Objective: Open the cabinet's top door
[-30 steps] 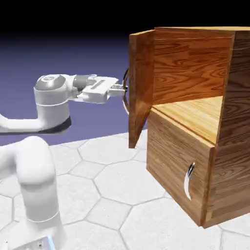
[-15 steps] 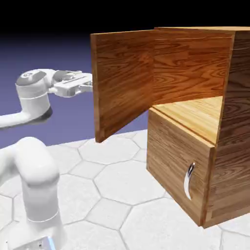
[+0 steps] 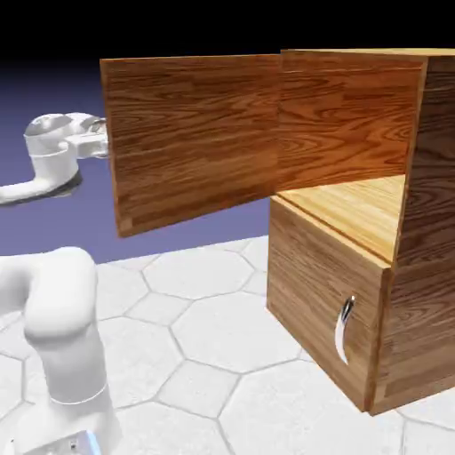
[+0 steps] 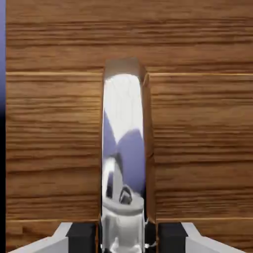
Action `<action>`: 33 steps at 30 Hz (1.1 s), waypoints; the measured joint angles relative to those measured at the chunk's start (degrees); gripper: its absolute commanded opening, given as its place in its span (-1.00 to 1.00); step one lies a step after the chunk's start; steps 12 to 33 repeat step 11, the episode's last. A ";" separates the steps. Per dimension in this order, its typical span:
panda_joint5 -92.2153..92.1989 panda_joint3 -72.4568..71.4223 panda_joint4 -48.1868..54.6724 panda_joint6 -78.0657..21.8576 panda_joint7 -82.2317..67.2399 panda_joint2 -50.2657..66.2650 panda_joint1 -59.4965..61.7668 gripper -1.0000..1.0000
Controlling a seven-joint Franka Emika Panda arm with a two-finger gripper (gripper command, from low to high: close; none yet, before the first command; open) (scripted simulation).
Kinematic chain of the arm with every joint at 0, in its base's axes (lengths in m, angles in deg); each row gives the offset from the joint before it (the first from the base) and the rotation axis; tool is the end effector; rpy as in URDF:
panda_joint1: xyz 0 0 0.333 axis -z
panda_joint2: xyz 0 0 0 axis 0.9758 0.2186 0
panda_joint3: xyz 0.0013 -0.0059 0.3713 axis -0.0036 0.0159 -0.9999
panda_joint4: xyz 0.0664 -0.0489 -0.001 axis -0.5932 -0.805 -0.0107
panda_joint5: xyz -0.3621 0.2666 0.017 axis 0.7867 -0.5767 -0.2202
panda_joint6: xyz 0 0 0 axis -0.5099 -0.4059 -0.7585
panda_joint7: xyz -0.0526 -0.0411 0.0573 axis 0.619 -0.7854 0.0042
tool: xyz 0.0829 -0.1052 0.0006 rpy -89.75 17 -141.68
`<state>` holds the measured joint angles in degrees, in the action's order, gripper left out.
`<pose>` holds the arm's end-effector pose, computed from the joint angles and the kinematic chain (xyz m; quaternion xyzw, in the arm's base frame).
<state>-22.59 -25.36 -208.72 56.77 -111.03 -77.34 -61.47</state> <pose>0.1448 0.3357 0.5637 0.6113 0.3554 -0.1806 0.6836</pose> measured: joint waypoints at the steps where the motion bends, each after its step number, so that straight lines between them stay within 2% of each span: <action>1: -0.51 -0.90 2.08 -1.64 -0.25 0.12 1.75 -1.00; 11: -3.61 -7.71 22.79 -16.94 -3.74 -0.04 18.98 -1.00; 33: -3.61 -7.71 22.79 -16.94 -3.74 -0.04 18.98 -1.00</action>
